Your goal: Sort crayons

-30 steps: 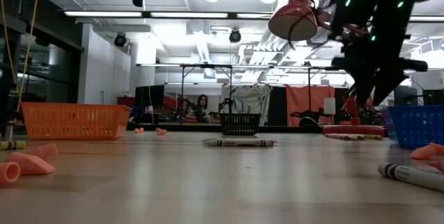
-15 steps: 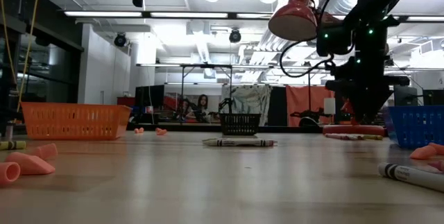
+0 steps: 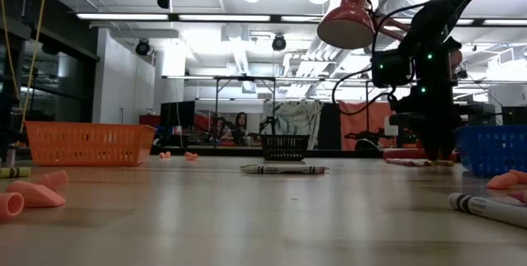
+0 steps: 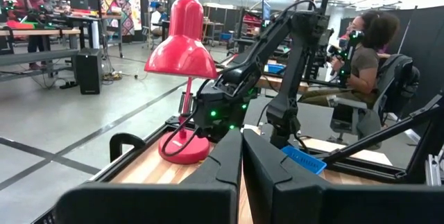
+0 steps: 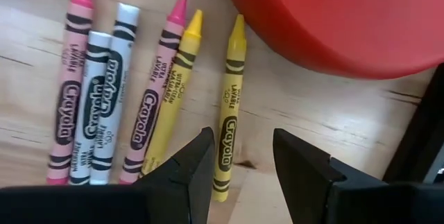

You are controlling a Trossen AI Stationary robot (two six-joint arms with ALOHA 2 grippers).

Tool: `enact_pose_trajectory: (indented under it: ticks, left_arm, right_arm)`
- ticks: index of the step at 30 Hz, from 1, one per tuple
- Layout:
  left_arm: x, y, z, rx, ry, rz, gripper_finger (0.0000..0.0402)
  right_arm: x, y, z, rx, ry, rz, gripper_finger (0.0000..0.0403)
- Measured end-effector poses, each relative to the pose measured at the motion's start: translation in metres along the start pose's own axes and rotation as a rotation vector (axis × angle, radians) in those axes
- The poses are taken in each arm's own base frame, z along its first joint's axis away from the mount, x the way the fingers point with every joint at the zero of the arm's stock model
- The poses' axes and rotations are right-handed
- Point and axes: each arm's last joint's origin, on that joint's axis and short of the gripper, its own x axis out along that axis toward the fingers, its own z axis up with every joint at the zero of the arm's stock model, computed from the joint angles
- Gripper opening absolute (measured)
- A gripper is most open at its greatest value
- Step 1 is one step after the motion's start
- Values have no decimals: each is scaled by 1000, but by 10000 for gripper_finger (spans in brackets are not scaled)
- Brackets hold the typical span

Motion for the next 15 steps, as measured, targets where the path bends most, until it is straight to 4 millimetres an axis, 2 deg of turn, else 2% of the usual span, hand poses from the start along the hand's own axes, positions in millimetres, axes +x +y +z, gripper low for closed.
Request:
enact_pose_trajectory:
  ticks: [5,8,11,15]
  left_arm:
    - [0,0,0,0,0,0,3]
    - [0,0,0,0,0,0,3]
    - [0,0,0,8,1,1,3]
    - [0,0,0,17,1,3,3]
  right_arm:
    - [5,3,2,-35,26,12,139]
    - [7,4,2,-59,40,8,126]
    - [9,4,1,-84,64,9,89]
    - [9,3,-1,-133,83,19,18]
